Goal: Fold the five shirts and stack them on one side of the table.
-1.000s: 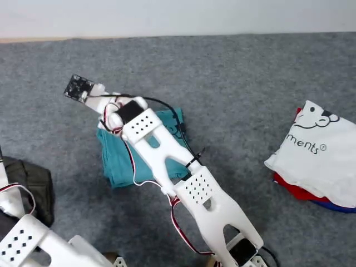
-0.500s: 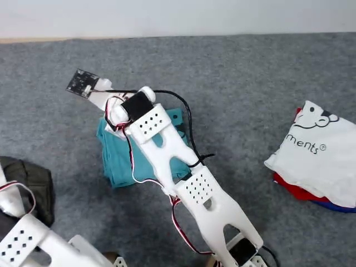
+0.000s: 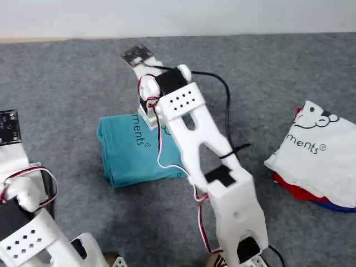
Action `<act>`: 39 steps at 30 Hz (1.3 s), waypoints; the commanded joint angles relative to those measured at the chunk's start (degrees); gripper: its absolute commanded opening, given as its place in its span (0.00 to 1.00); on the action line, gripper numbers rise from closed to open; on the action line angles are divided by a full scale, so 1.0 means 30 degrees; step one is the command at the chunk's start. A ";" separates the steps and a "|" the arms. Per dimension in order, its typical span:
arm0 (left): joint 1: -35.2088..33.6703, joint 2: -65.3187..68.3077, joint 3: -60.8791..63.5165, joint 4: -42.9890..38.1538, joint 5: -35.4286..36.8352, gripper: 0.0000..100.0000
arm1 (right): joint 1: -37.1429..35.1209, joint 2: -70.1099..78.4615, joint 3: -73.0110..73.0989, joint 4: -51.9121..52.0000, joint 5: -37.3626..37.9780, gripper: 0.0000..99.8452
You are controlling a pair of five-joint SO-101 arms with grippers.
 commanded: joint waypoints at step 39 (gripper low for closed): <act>0.0147 -0.0117 0.1978 -0.2432 0.0088 0.01 | -0.1685 0.7458 0.3223 -0.0425 -0.9700 0.00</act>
